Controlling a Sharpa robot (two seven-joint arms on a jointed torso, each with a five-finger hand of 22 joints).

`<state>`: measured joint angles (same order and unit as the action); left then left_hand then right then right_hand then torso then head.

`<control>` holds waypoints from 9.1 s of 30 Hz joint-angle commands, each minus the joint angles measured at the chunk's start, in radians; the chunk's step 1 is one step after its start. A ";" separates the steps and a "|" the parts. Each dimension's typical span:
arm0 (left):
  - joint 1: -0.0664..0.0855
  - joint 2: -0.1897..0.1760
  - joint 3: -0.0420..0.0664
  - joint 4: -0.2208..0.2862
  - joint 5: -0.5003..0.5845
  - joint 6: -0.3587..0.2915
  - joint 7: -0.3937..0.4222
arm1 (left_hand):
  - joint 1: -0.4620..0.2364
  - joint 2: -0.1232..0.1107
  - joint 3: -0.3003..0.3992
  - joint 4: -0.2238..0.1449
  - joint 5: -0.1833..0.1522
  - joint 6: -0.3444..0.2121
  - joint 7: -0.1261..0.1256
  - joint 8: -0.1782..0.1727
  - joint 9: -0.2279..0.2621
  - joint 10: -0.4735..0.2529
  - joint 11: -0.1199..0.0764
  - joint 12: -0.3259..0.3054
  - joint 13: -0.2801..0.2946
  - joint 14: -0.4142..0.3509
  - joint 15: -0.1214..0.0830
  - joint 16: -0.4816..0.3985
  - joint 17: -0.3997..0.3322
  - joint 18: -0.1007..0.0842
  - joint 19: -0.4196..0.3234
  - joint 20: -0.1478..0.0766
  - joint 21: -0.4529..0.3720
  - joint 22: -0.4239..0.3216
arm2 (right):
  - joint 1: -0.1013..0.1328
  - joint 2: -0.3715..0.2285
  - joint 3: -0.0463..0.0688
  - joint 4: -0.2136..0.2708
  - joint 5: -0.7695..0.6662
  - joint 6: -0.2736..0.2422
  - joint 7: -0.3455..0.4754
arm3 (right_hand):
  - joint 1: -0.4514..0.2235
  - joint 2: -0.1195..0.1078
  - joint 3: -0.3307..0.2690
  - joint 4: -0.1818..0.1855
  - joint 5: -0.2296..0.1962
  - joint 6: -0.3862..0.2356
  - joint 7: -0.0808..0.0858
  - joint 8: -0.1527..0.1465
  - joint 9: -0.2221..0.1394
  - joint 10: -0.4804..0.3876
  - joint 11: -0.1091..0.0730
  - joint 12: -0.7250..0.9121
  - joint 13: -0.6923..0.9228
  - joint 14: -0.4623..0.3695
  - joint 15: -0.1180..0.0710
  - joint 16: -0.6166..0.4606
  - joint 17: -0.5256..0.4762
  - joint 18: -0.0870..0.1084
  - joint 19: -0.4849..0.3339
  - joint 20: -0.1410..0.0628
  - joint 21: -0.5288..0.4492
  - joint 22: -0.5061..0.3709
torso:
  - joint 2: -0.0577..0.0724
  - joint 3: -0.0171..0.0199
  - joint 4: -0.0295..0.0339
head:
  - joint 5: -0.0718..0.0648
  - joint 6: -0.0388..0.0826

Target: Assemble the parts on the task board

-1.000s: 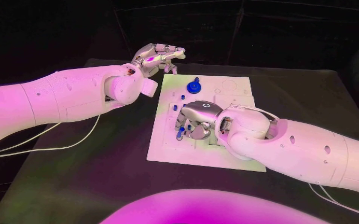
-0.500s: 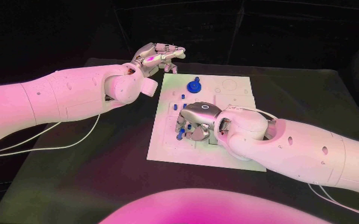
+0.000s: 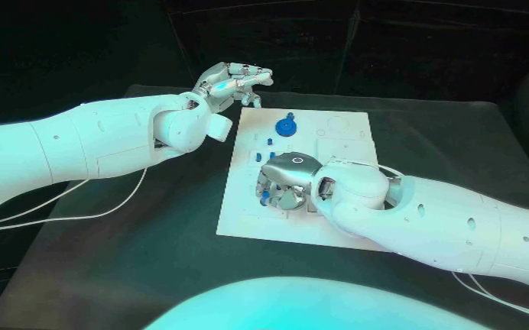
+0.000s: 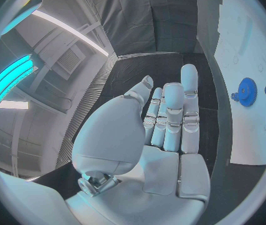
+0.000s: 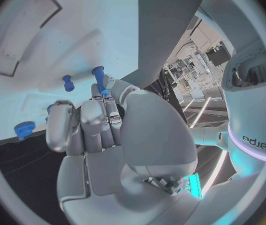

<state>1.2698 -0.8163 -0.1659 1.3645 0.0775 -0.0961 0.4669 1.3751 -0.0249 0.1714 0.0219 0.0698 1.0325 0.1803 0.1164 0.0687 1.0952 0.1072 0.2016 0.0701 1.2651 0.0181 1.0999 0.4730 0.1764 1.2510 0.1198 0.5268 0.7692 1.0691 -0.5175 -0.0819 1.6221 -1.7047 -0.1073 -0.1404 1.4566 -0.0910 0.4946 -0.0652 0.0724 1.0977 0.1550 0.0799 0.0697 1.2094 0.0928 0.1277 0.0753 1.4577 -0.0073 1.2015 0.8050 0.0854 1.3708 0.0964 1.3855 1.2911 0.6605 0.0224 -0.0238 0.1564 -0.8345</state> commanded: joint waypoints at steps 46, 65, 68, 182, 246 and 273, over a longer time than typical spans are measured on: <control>0.002 -0.018 0.000 0.009 -0.002 0.017 -0.001 | 0.005 -0.002 -0.002 -0.003 0.003 -0.008 -0.001 0.005 -0.001 -0.011 0.001 0.006 -0.002 -0.007 0.002 -0.004 -0.007 0.005 0.001 -0.002 -0.007 -0.002 | 0.023 -0.532 0.045 0.298 0.373 -0.277 -0.262 | -0.216 -0.027 -0.490 0.272 0.207 -0.094 -0.046 0.098 0.022 0.187 -0.064 0.979 0.901 0.028 -0.039 0.099 0.150 -0.050 0.106 -0.037 0.099 0.144 | -0.011 -0.0085 -0.0172 | -0.089 0.038; 0.002 -0.017 0.000 0.009 -0.002 0.022 0.000 | 0.002 -0.003 -0.004 -0.002 0.002 -0.007 -0.002 0.006 -0.001 -0.010 0.001 0.008 -0.002 -0.008 0.002 -0.004 -0.007 0.005 0.002 -0.001 -0.007 -0.003 | 0.000 -0.554 0.012 0.276 0.274 -0.186 -0.421 | -0.225 0.017 -0.639 0.357 0.173 -0.115 -0.047 0.191 0.050 0.241 -0.067 1.242 1.246 0.028 -0.039 0.112 0.164 -0.065 0.144 -0.030 0.139 0.205 | -0.013 -0.0092 -0.0209 | -0.104 0.038; 0.002 -0.017 0.000 0.009 -0.002 0.024 -0.002 | -0.001 -0.003 -0.005 -0.001 0.002 -0.007 -0.001 0.007 -0.001 -0.010 0.001 0.009 -0.002 -0.008 0.002 -0.003 -0.007 0.005 0.002 -0.001 -0.008 -0.003 | -0.003 -0.538 0.000 0.271 0.280 -0.178 -0.423 | -0.225 0.018 -0.640 0.357 0.171 -0.114 -0.047 0.193 0.051 0.242 -0.067 1.243 1.248 0.028 -0.039 0.113 0.165 -0.065 0.144 -0.030 0.139 0.206 | -0.012 -0.0087 -0.0214 | -0.102 0.037; 0.002 -0.025 -0.001 0.013 -0.002 0.030 -0.003 | -0.003 -0.004 -0.008 0.000 0.002 -0.008 -0.002 0.009 -0.001 -0.012 0.000 0.012 -0.002 -0.006 0.002 0.000 -0.004 0.006 0.003 -0.001 -0.009 -0.005 | -0.042 -0.336 -0.008 0.246 0.253 -0.284 -0.450 | -0.210 0.050 -0.695 0.293 -0.006 -0.031 -0.100 0.290 0.259 0.255 -0.113 1.186 1.275 0.025 -0.076 0.091 0.129 -0.068 0.151 -0.065 0.143 0.219 | -0.014 -0.0098 -0.0237 | -0.080 0.031; 0.000 -0.018 -0.002 0.004 -0.002 0.035 -0.003 | -0.001 -0.002 -0.008 -0.001 0.003 -0.007 -0.003 0.011 0.000 -0.011 -0.001 0.014 -0.002 -0.006 0.002 0.001 -0.005 0.006 0.004 -0.001 -0.010 -0.006 | -0.050 -0.550 -0.010 0.227 0.124 -0.123 -0.424 | -0.084 0.112 -0.733 0.269 0.215 -0.038 -0.073 0.172 0.219 0.235 -0.091 1.130 1.253 0.017 -0.057 0.066 0.085 -0.062 0.135 -0.045 0.129 0.203 | -0.015 -0.0110 -0.0232 | -0.130 0.038; 0.000 -0.022 -0.002 0.006 -0.002 0.036 -0.004 | -0.001 -0.002 -0.008 -0.002 0.003 -0.007 -0.004 0.012 0.000 -0.011 -0.001 0.015 -0.002 -0.007 0.001 0.000 -0.006 0.006 0.004 -0.001 -0.010 -0.006 | -0.078 -0.508 -0.010 0.221 -0.102 -0.010 -0.438 | 0.106 0.190 -0.620 0.153 0.118 0.003 -0.091 0.152 0.218 0.236 -0.108 1.128 1.260 0.019 -0.073 0.064 0.090 -0.066 0.147 -0.062 0.138 0.217 | -0.016 -0.0106 -0.0212 | -0.133 0.035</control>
<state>1.2689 -0.8372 -0.1688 1.3693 0.0771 -0.0717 0.4569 1.3751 -0.0250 0.1685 0.0190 0.0698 1.0289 0.1766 0.1243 0.0687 1.0880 0.1072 0.2131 0.0697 1.2651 0.0182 1.0999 0.4686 0.1763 1.2511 0.1198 0.5230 0.7648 1.0029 -1.0249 -0.0808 1.8561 -1.7401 -0.1876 -0.5531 1.4573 0.0019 -0.1339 0.0928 0.1916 1.0926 0.0640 0.2234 0.2806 1.4453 -0.0078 1.2584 1.4669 1.4668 -0.0771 1.2683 0.8942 0.0306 1.4652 0.0405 1.5182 1.3073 0.6448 0.0111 -0.0455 0.0226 -0.7999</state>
